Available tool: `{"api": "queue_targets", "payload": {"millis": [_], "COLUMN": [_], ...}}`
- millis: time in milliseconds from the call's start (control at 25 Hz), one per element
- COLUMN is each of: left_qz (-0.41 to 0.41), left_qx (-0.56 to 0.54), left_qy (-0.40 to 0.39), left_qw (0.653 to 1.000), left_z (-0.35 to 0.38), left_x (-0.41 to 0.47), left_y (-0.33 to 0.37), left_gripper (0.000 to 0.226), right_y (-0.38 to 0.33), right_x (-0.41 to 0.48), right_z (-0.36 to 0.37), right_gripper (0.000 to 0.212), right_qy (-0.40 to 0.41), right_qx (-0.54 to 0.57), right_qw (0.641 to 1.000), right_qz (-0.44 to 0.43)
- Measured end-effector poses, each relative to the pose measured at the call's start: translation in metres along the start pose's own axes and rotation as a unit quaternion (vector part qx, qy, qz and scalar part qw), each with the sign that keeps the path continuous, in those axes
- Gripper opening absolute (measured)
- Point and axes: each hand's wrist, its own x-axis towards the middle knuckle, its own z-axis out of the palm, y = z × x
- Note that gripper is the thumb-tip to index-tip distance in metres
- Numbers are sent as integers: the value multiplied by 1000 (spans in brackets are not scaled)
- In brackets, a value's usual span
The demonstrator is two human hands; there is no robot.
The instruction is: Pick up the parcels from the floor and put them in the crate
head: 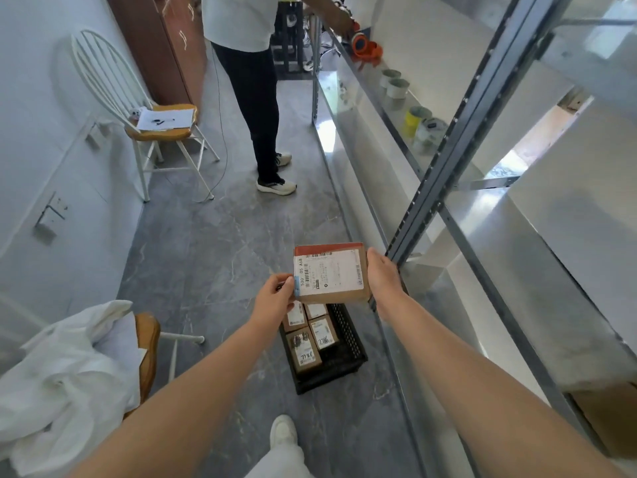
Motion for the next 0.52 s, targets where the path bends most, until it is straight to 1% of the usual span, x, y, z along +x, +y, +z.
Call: {"api": "queue_targets", "payload": {"millis": [160,280,400,520], "left_qz": [-10,-29,-64,-77], "left_qx": [-21,-22,-27,-33], "left_qy": [-8,-15,-22,-26], "left_qw": [1000,999,997,996], "left_z": [-33,-43,-39,-28], "left_x": [62,96,118,140], "left_y": [16,23,20,17], "left_gripper": [14,12,12,13], "right_y": [-20,-25,-27,-31], "right_x": [45,67,79,99], "right_z": [45,63,69,65], "right_gripper": [41,33,22,27], "right_qy": [-18,-40,-37,-35], "right_qx": [-7,-10,-6,-11], "right_qw": [999,998,996,997], "right_qz": [30,48,76,75]}}
